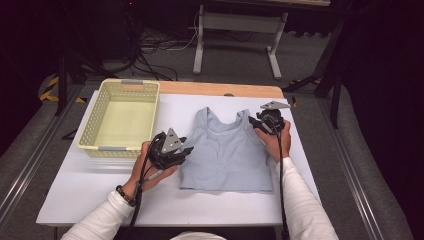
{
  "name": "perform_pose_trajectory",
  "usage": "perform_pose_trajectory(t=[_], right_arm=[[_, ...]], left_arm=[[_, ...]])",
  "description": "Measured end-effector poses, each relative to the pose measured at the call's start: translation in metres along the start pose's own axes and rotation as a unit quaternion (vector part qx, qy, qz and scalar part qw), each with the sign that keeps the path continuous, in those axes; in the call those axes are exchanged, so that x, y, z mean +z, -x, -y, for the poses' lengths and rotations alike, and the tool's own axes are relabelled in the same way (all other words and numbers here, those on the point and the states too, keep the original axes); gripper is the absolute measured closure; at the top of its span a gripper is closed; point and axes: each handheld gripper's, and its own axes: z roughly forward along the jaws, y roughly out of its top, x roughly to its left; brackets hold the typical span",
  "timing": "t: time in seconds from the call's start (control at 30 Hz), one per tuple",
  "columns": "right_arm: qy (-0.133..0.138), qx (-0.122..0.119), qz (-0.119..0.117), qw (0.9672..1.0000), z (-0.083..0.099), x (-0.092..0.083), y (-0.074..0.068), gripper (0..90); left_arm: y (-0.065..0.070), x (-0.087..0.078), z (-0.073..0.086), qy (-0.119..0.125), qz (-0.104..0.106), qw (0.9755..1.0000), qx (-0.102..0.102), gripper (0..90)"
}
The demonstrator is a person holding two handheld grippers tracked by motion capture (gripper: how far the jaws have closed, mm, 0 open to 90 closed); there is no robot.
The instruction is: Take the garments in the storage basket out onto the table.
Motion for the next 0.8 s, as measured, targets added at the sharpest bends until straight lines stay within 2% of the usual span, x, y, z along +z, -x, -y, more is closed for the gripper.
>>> perform_pose_trajectory(t=[0.1, 0.27, 0.37, 0.43, 0.57, 0.67, 0.7, 0.8], right_arm=[[0.006, 0.001, -0.011, 0.9999, 0.011, -0.012, -0.003, 58.3], [0.006, -0.013, -0.024, 0.9996, 0.036, -0.037, -0.010, 57.2], [0.011, -0.002, -0.029, 0.9995, 0.048, -0.052, -0.010, 56.2], [0.008, -0.004, -0.026, 0.9996, 0.054, -0.058, -0.010, 55.2], [-0.004, -0.016, -0.023, 0.9996, 0.067, -0.068, -0.016, 52.1], [-0.017, -0.018, -0.022, 0.9995, 0.076, -0.069, -0.018, 49.1], [-0.021, -0.019, -0.021, 0.9994, 0.079, -0.070, -0.018, 48.6], [-0.023, -0.008, -0.017, 0.9996, 0.086, -0.074, -0.014, 47.2]], left_arm=[[0.008, -0.007, 0.009, 0.002, 0.011, 0.9999, 0.000, 50.5], [0.025, -0.021, 0.025, 0.006, 0.027, 0.9996, -0.002, 35.6], [0.035, -0.028, 0.035, 0.000, 0.036, 0.9994, 0.000, 30.0], [0.040, -0.029, 0.042, -0.004, 0.044, 0.9990, 0.001, 27.4], [0.049, -0.024, 0.053, -0.036, 0.044, 0.9982, 0.018, 26.1], [0.047, -0.017, 0.058, -0.046, 0.060, 0.9971, 0.005, 32.4], [0.046, -0.014, 0.059, -0.053, 0.058, 0.9969, 0.006, 33.4], [0.041, -0.007, 0.062, -0.065, 0.063, 0.9958, -0.006, 35.5]])
